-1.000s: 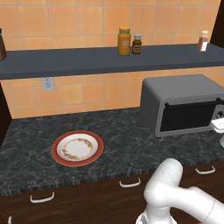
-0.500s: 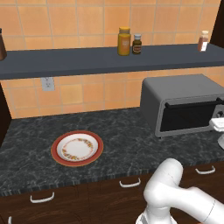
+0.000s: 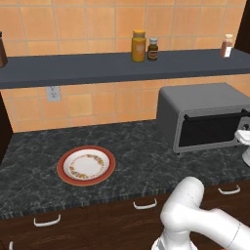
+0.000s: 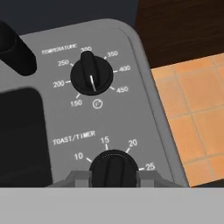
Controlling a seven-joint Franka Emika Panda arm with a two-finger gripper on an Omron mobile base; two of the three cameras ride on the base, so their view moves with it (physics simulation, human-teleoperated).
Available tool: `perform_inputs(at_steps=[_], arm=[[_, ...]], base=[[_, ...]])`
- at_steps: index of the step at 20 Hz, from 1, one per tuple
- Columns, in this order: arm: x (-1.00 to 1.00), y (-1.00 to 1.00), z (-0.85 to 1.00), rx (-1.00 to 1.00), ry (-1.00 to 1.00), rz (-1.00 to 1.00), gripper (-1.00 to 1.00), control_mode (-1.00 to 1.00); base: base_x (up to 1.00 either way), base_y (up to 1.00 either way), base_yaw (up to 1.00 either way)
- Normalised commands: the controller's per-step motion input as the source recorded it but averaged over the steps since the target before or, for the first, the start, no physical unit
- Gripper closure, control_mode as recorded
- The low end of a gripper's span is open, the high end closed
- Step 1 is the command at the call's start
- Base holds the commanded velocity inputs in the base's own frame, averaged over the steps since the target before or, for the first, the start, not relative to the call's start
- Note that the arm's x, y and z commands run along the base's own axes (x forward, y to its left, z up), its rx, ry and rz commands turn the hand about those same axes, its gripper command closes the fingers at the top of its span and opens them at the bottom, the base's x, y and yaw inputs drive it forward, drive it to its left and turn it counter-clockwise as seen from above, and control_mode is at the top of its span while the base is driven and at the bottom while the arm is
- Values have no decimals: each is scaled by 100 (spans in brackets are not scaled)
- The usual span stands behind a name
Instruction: Pick up the kebab skewer and baguette bread, and place them inside the toaster oven. Close the toaster oven door and start by setting the timer.
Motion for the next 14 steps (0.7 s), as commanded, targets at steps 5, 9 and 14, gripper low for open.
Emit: perform_inputs(at_steps=[5,9,14], arm=[[0,0,3,16,0,0,100,-100],[0,0,5,16,0,0,100,-100],[0,0,1,15,0,0,100,-100]], base=[[0,0,0],[0,0,0],[0,0,0]])
